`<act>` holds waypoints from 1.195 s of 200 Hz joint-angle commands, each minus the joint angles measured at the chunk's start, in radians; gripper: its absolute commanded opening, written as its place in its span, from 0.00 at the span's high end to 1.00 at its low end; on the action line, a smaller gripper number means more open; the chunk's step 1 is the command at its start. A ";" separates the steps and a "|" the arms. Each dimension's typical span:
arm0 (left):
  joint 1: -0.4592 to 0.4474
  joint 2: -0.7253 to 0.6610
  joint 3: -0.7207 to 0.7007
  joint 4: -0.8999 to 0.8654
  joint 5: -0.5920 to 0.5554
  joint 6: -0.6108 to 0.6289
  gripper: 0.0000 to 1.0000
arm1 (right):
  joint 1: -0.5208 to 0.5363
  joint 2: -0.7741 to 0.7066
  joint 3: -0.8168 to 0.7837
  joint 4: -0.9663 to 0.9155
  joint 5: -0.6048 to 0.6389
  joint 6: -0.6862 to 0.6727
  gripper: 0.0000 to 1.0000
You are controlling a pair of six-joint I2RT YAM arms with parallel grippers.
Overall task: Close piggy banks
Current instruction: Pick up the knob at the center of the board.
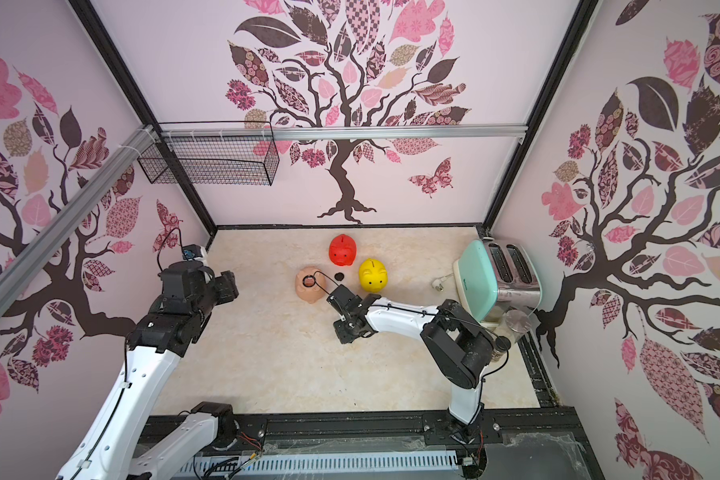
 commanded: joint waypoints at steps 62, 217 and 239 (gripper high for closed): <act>-0.002 -0.004 0.007 -0.005 0.006 0.008 0.33 | -0.004 0.046 -0.001 -0.018 0.007 -0.001 0.85; -0.003 0.008 0.009 -0.006 0.013 0.012 0.33 | -0.004 0.111 0.007 -0.070 0.123 -0.009 0.96; -0.003 0.011 0.008 -0.006 0.016 0.012 0.33 | -0.004 0.109 0.006 -0.070 0.128 -0.008 0.99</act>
